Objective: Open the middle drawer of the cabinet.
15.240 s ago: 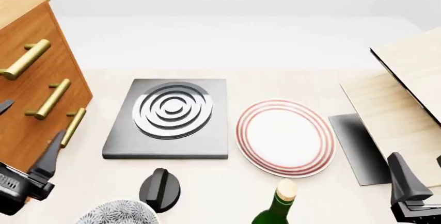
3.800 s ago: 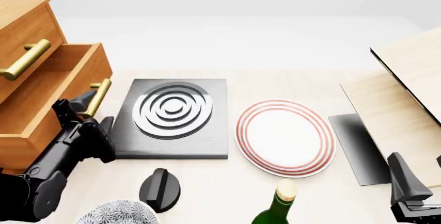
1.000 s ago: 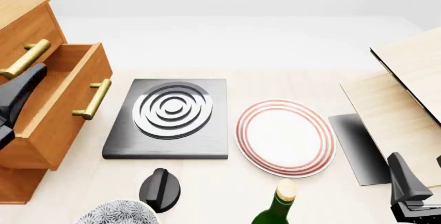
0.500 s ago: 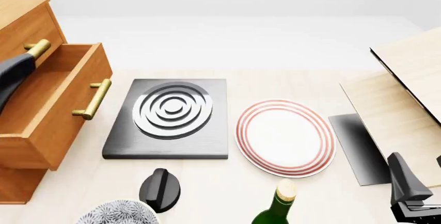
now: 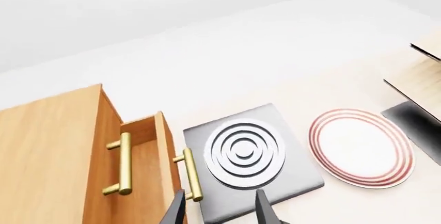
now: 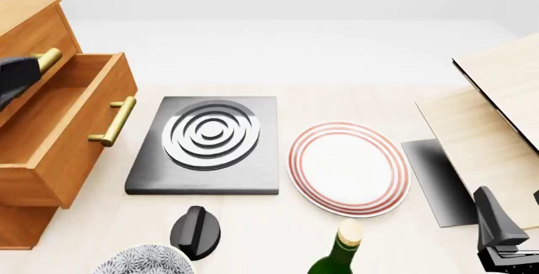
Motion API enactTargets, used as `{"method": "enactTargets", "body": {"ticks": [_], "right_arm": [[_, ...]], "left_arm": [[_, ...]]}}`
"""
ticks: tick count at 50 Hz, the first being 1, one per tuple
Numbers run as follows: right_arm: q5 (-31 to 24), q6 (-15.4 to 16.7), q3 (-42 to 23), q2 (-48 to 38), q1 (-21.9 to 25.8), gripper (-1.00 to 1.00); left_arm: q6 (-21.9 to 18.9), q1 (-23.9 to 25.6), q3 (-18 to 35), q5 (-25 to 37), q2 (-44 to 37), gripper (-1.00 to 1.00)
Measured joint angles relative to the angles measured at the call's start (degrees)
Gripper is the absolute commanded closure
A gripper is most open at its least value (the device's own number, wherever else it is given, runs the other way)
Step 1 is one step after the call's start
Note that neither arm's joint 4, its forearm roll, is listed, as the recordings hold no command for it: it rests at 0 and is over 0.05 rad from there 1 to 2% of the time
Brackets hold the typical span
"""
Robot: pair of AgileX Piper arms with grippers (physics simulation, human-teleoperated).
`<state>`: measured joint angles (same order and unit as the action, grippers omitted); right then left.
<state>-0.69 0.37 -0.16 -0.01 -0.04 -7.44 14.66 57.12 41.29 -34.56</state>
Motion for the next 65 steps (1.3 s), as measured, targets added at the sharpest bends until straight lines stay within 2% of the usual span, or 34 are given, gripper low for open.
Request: {"method": "enactTargets", "body": {"ticks": [14, 23, 39, 65], "right_arm": [[0.0, -0.01, 0.0, 0.0, 0.0, -1.0], [0.0, 0.0, 0.0, 0.0, 0.0, -1.0], [0.0, 0.0, 0.0, 0.0, 0.0, -1.0], [0.0, 0.0, 0.0, 0.0, 0.0, -1.0]], "left_arm": [[5.11, -2.0, 2.14, 3.44, -0.45, -1.0], [7.21, -5.08, 2.9, 4.69, -0.05, -1.0], [9.22, -10.43, 1.77, 3.9, 0.14, -1.0], [12.05, -15.19, -2.29, 0.68, -0.84, -1.0]]}}
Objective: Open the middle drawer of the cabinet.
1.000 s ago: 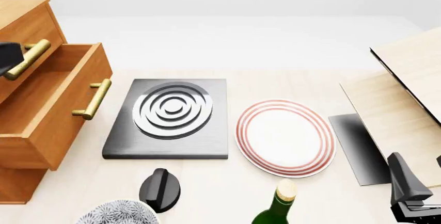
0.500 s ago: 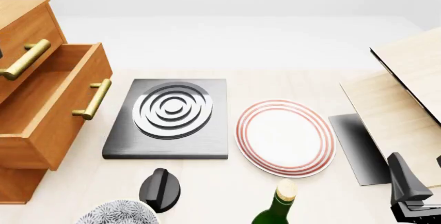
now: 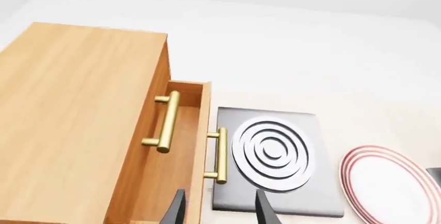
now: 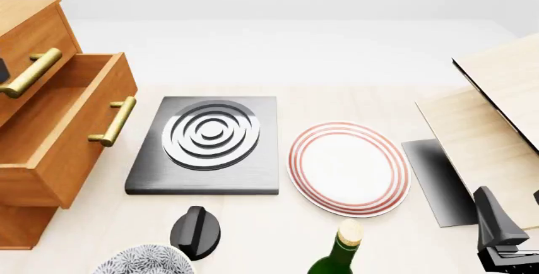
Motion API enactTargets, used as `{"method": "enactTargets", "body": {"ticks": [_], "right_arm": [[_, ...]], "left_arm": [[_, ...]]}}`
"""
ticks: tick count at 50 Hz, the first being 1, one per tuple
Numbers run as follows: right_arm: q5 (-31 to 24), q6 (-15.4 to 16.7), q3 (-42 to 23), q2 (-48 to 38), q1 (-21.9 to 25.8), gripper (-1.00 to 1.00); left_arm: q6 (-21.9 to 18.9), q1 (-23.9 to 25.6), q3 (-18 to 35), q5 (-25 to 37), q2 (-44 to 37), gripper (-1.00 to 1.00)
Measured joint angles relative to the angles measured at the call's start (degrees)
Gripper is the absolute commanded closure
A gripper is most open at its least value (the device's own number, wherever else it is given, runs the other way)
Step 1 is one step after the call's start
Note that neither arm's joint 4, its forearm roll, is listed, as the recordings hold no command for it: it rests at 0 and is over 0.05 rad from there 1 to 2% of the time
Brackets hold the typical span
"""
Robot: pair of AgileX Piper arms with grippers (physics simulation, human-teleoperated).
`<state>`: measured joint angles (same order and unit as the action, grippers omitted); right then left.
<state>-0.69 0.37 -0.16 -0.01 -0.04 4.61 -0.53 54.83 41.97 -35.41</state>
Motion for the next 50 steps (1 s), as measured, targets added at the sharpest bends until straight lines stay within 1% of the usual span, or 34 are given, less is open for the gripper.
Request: {"method": "enactTargets", "body": {"ticks": [25, 37, 50], "right_arm": [[0.0, 0.0, 0.0, 0.0, 0.0, -1.0], [0.0, 0.0, 0.0, 0.0, 0.0, -1.0], [0.0, 0.0, 0.0, 0.0, 0.0, -1.0]], "left_arm": [[3.12, -3.09, -3.92, -3.31, -2.54, -1.0], [3.46, -4.05, -5.08, -4.97, -3.76, -1.0], [2.84, -4.87, -6.89, -7.06, -5.22, -1.0]]}}
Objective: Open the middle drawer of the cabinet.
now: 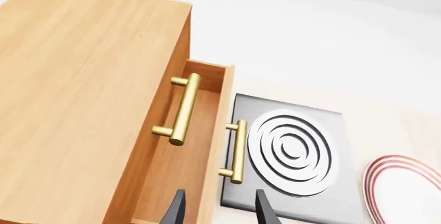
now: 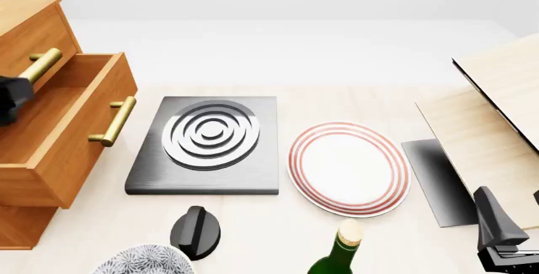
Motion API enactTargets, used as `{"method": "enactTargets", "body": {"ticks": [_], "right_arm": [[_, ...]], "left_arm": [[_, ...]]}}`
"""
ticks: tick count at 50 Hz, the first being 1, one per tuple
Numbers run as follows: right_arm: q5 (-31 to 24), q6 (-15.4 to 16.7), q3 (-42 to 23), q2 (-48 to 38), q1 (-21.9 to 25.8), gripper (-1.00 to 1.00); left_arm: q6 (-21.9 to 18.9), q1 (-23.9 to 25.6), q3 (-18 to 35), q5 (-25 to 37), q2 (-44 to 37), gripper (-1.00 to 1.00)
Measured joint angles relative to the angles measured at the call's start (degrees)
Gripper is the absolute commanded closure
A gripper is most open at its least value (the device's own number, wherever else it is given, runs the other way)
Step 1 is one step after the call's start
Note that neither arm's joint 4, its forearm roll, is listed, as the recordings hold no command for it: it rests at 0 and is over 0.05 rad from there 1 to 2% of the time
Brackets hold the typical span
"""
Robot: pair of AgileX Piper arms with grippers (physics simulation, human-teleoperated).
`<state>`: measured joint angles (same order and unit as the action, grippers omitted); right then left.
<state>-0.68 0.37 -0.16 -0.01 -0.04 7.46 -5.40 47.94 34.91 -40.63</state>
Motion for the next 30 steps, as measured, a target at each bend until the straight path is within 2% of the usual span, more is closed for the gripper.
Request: {"method": "enactTargets", "body": {"ticks": [30], "right_arm": [[0.0, 0.0, 0.0, 0.0, 0.0, -1.0]], "left_arm": [[-0.84, -0.84, -4.03, -4.8, -3.93, -1.0]]}}
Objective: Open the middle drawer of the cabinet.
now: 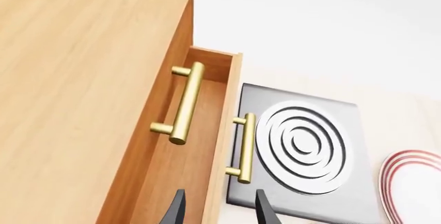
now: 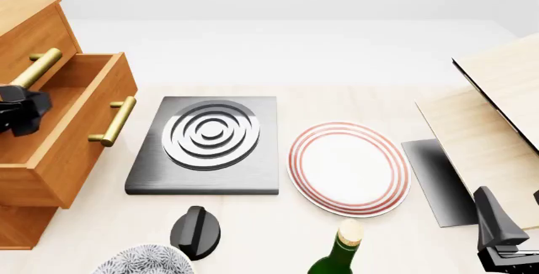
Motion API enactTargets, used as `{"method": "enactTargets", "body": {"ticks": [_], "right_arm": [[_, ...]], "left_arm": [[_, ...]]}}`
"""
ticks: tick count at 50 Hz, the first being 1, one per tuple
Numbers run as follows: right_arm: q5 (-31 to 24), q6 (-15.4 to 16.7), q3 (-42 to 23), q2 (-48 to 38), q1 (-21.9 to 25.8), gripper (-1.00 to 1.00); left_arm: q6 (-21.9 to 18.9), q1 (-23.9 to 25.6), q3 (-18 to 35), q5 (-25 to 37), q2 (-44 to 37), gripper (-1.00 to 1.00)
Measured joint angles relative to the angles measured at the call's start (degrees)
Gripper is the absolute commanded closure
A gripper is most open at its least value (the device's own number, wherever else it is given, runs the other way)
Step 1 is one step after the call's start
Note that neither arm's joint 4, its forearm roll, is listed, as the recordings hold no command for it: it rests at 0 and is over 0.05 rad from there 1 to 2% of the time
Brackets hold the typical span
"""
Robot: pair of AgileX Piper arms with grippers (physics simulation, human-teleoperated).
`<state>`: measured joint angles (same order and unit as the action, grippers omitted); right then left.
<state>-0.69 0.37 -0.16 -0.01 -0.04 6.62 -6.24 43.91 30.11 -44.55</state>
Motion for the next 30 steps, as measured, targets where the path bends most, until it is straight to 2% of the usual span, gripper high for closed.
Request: {"method": "enactTargets", "body": {"ticks": [30], "right_arm": [[0.0, 0.0, 0.0, 0.0, 0.0, -1.0]], "left_arm": [[0.04, -0.19, -3.62, -3.72, -3.66, -1.0]]}}
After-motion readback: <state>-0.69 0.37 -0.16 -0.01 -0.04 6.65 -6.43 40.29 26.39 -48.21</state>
